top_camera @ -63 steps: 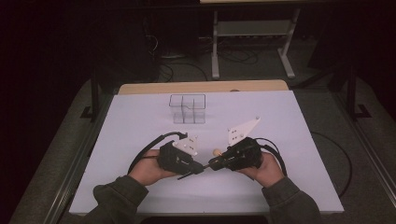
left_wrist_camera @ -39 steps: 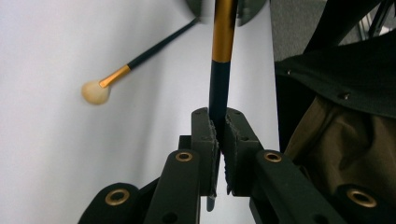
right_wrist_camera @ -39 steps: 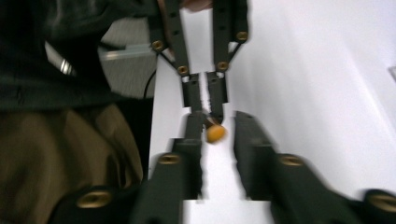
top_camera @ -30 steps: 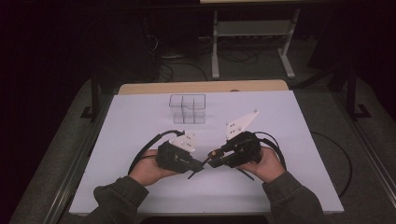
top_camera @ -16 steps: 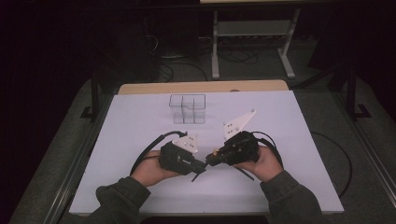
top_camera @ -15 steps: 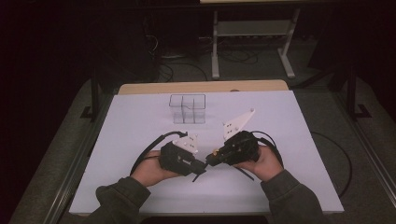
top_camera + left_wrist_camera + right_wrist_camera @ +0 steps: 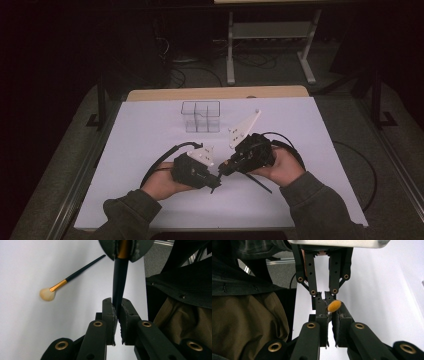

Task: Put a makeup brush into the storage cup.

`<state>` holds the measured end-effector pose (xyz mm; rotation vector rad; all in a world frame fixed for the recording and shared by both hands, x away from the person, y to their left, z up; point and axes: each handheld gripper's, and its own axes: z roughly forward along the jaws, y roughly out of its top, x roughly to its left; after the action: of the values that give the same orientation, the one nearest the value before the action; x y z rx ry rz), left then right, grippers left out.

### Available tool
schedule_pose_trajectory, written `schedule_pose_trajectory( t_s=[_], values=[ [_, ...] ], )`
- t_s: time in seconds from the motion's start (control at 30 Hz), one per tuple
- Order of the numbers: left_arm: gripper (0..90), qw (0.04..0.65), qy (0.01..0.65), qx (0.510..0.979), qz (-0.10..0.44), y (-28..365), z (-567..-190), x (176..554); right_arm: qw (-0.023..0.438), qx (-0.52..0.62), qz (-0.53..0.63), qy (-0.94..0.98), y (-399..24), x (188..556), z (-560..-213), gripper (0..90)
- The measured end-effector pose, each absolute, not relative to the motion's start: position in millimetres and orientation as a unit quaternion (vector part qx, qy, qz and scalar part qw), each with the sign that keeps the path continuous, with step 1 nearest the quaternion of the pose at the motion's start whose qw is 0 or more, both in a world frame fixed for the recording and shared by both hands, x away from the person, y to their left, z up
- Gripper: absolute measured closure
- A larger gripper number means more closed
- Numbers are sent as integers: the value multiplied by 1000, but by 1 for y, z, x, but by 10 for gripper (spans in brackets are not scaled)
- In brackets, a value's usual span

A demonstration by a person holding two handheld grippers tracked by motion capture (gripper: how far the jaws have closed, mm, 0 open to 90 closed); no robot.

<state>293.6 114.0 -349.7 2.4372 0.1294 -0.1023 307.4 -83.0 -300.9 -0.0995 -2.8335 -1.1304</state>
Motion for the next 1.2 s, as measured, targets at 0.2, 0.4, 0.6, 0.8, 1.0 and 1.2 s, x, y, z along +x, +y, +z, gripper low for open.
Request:
schedule_pose_trajectory(
  t_s=[0.2,0.4,0.6,0.8,1.0,1.2],
  values=[
    [841,356,59,932,-37,117,-349,295,41,-62,-417,-906,-91,308,-308,699],
    [841,364,67,928,-34,117,-348,296,39,-78,-449,-889,-98,303,-324,691],
    [841,362,66,929,-33,114,-349,295,31,-79,-475,-876,-100,299,-331,814],
    [792,361,69,929,-37,112,-351,295,34,-72,-462,-884,-98,301,-330,825],
    [781,373,67,925,-38,112,-349,294,42,-58,-422,-904,-93,305,-324,825],
    [838,386,74,919,-35,113,-350,295,35,-62,-418,-905,-89,305,-320,820]
  ],
)
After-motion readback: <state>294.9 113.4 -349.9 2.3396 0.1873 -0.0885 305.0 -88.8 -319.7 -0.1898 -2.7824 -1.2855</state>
